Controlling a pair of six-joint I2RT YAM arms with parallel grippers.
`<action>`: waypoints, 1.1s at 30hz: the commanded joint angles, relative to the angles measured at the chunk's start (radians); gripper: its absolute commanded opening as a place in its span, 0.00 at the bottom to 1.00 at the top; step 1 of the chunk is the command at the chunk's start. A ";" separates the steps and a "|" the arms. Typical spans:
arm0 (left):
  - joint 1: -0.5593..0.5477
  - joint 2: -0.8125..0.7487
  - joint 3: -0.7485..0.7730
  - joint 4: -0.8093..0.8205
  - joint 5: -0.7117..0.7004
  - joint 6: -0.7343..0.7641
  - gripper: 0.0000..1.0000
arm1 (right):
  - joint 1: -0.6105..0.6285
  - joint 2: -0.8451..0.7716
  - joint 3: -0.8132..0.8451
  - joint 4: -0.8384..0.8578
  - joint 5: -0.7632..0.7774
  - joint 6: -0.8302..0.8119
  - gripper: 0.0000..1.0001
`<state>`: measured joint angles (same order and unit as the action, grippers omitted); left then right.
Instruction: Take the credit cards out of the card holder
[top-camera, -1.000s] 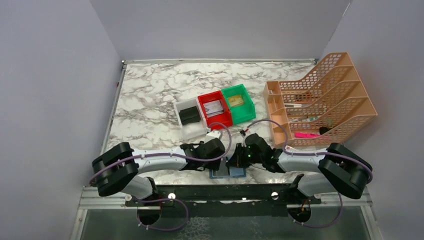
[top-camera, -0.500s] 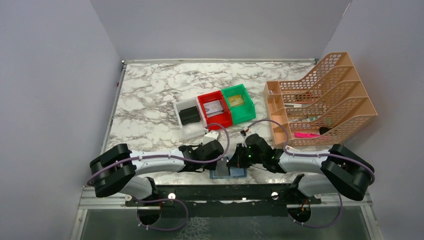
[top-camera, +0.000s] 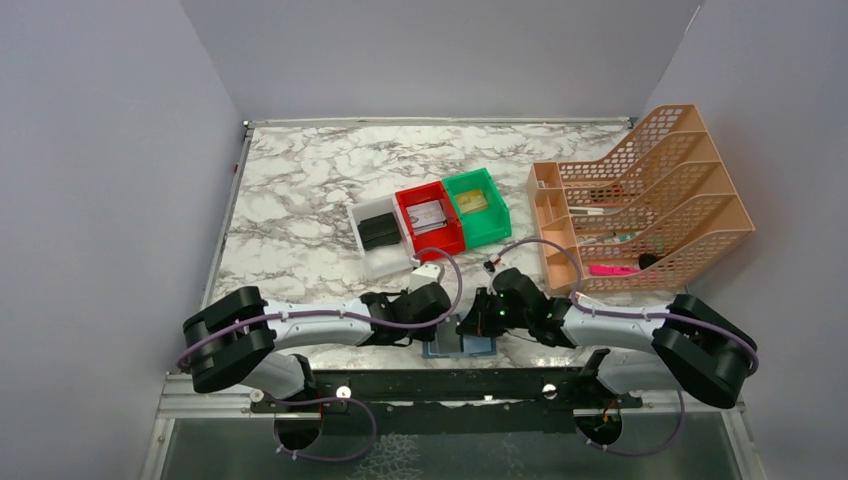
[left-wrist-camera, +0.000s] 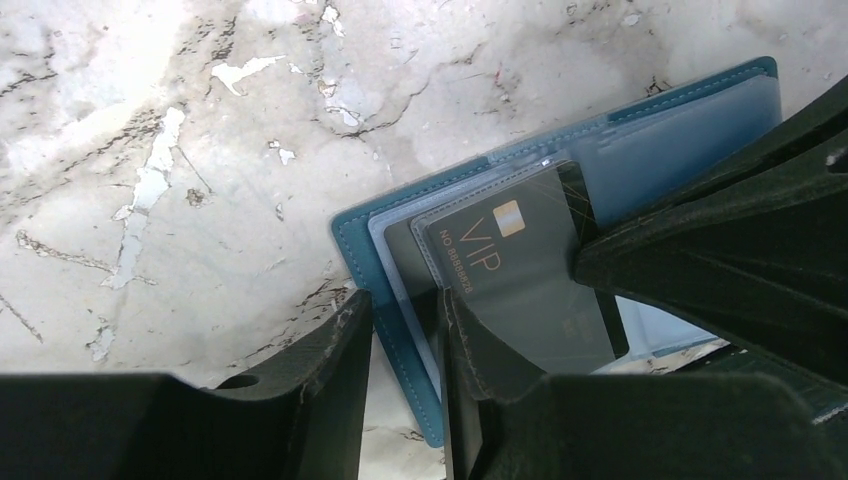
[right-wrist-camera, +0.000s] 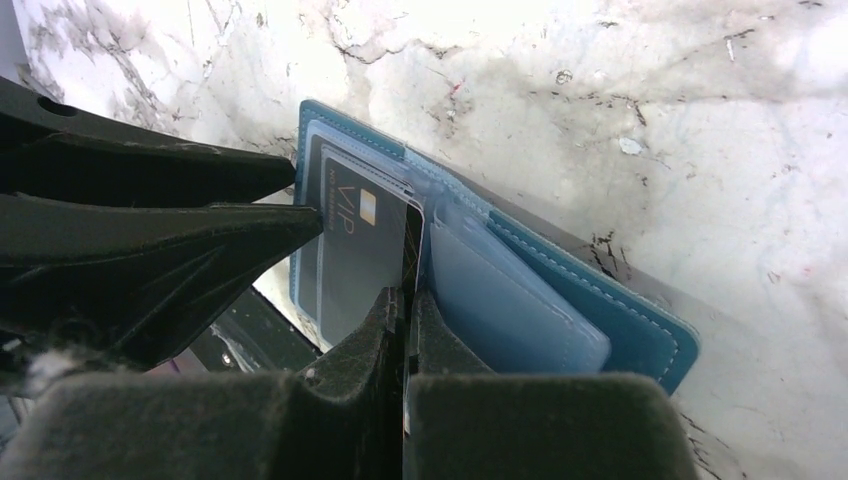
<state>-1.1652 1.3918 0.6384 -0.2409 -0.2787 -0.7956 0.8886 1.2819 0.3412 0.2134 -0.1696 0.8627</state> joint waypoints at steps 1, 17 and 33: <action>-0.013 0.054 -0.038 -0.083 -0.011 -0.014 0.30 | 0.001 -0.063 -0.018 -0.075 0.047 -0.036 0.03; -0.025 0.087 -0.033 -0.080 -0.020 -0.025 0.27 | -0.069 -0.154 -0.048 -0.137 -0.027 -0.069 0.09; -0.033 0.092 -0.016 -0.074 -0.020 -0.017 0.26 | -0.073 -0.088 -0.065 0.003 -0.151 -0.033 0.19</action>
<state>-1.1873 1.4391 0.6548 -0.1875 -0.2970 -0.8314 0.8177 1.1866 0.2848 0.1787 -0.2752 0.8295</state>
